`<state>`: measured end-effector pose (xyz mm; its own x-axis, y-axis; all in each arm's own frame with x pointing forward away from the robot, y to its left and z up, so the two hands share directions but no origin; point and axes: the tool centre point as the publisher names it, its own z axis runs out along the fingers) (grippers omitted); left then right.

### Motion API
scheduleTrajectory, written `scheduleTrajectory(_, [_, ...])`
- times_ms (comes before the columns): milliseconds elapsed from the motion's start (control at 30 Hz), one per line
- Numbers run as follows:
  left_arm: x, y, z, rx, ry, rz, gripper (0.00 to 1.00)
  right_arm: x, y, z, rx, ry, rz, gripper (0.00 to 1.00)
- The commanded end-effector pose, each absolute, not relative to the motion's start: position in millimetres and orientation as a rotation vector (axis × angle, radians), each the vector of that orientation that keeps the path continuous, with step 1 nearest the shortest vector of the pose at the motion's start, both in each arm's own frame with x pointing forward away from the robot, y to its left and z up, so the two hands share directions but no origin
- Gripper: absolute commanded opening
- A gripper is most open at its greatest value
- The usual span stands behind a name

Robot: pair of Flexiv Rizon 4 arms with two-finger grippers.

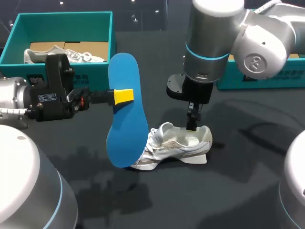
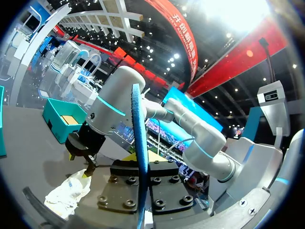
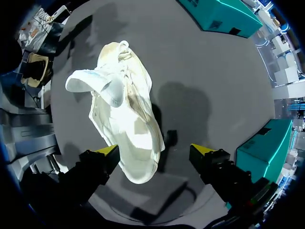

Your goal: Take the shoe out of the shoebox, open the shoe tongue, remove and reinsert the insole, then place the shoe into the shoebox

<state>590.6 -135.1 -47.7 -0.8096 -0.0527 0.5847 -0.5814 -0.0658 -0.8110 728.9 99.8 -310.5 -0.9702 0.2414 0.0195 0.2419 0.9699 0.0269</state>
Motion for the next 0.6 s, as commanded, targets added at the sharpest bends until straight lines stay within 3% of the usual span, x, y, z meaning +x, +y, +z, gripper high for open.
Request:
scheduleTrajectory(33, [590,-137,-49,0.681,-1.841,1.937,0.0,734,112,-324,-0.378,-3.092,0.001,0.89])
scheduleTrajectory(600, [590,-137,-49,0.681,-1.841,1.937,0.0,734,122,-355,-0.361,-3.05,-0.035,0.77])
